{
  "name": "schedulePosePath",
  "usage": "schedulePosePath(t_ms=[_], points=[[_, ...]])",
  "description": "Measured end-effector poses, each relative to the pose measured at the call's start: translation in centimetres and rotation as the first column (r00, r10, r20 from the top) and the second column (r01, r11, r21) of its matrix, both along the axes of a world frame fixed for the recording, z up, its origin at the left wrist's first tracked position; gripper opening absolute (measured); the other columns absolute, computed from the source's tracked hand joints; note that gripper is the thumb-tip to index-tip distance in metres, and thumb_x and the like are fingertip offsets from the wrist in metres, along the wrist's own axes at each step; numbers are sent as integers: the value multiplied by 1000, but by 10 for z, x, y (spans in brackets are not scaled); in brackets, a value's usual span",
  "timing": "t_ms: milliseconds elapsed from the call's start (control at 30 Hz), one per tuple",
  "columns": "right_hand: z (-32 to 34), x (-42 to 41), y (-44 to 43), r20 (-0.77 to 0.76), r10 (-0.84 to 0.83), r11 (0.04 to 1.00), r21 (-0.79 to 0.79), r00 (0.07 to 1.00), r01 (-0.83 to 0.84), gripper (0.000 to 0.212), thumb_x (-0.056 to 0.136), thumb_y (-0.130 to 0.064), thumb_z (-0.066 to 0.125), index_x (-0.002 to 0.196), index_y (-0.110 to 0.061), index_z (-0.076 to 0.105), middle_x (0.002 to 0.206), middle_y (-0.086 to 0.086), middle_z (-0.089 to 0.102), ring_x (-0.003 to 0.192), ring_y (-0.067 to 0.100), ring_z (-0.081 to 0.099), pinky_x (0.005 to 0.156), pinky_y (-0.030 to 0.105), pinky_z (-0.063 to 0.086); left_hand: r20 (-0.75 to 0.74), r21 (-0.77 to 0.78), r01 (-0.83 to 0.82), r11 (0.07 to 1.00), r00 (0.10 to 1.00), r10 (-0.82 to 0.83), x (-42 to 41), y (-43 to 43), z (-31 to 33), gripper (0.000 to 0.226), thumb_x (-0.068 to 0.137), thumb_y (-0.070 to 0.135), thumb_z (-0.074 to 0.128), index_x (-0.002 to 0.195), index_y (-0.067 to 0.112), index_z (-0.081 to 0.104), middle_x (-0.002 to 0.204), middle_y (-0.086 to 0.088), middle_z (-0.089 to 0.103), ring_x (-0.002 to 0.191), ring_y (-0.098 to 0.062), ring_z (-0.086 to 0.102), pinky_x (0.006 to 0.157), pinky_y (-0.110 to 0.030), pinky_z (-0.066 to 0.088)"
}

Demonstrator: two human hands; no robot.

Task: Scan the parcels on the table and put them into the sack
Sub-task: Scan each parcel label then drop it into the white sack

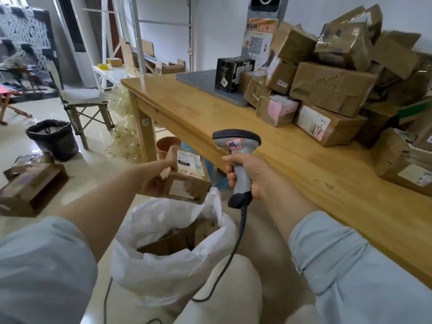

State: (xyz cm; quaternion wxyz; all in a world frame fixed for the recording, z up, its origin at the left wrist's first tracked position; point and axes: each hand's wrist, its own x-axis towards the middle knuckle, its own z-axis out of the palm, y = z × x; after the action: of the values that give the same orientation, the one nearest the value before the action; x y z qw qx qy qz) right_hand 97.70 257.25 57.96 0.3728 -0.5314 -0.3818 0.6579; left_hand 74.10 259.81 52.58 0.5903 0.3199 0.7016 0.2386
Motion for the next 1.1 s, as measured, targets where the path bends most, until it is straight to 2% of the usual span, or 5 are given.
schedulePosePath(t_ms=[200,367,500,667,1100], points=[[-40,-20,17,44,83,988,-137,996,-77,16,89,-9,61,75,-8,54,45,2,51,33,9,44,36,17,40,-199,-281,-67,957,980,10,-14,-19,-81,61,82,62,59,91,2,61,73,-14,64,61,-24,62,52,-23,44],[-70,-31,35,76,118,972,-214,990,-100,16,87,-11,63,75,-8,54,50,3,53,35,11,47,38,19,42,-190,-263,-160,951,976,111,-8,-20,-120,48,87,48,63,98,3,52,78,-14,53,61,-24,56,34,-21,43],[-83,-35,45,86,118,967,-238,989,-94,15,87,-11,64,74,-8,55,50,3,54,35,12,48,38,20,42,-53,-162,-242,957,970,237,-1,-8,-126,33,96,23,57,122,7,47,97,-15,53,81,-27,64,63,-34,51],[-78,-35,47,62,114,971,-219,991,-98,14,85,-9,64,75,-7,56,50,4,54,37,11,47,39,19,43,-190,-2,-222,975,957,218,9,13,-105,47,97,22,53,138,1,43,141,-19,45,128,-36,47,94,-45,45],[30,26,11,-156,-113,993,-5,981,114,14,87,-4,61,75,-6,53,58,5,49,39,13,44,39,19,41,-193,539,-72,839,959,206,101,44,37,19,89,25,61,82,8,56,86,-11,58,80,-24,55,77,-36,47]])
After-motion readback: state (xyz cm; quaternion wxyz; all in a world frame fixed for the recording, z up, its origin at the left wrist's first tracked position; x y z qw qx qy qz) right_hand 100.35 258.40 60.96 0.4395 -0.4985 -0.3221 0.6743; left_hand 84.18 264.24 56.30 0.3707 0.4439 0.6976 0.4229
